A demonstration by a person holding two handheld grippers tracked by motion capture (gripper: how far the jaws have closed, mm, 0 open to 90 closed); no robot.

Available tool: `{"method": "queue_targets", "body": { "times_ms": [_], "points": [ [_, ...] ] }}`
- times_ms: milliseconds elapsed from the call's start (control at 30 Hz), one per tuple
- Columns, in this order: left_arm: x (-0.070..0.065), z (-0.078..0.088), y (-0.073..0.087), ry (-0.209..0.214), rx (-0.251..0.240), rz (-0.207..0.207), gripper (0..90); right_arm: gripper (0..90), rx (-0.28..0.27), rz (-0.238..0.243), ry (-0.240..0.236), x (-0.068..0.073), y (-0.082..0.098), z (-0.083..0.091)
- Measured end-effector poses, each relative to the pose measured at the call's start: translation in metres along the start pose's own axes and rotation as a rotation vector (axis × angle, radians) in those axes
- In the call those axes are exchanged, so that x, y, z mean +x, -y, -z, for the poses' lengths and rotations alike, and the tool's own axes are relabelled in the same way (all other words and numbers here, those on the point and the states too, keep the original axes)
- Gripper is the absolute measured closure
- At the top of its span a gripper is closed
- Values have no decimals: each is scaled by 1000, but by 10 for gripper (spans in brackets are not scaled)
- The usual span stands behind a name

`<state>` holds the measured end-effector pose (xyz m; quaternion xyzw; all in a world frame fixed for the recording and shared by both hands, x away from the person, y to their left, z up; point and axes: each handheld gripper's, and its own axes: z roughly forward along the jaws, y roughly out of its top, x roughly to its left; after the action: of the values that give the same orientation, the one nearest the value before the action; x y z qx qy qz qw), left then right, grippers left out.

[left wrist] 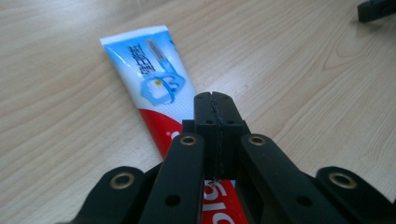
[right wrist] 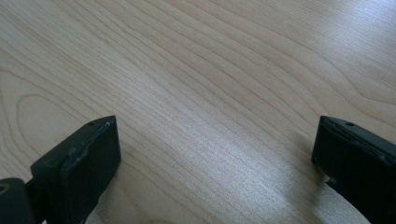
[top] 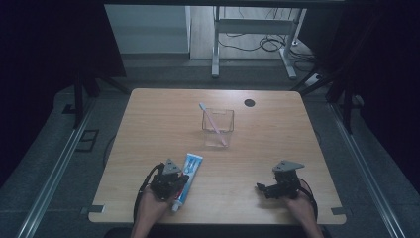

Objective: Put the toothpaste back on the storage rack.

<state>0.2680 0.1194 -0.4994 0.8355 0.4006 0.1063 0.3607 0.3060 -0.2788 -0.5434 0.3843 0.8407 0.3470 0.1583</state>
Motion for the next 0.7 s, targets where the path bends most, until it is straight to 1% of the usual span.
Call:
{"method": "queue_targets", "body": {
  "times_ms": [200,333,500,600,700],
  "points": [
    [-6,-2,-1,13,11,14,898,8,0,0,0,0,0,0],
    [-11,-4,0,17,29,10,898,7,0,0,0,0,0,0],
    [-13,-8,4,18,50,12,898,7,0,0,0,0,0,0],
    [-14,-10,7,32,56,18,898,7,0,0,-1,0,0,0],
    [-16,-10,8,24,65,-2,898,7,0,0,-1,0,0,0]
  ]
}}
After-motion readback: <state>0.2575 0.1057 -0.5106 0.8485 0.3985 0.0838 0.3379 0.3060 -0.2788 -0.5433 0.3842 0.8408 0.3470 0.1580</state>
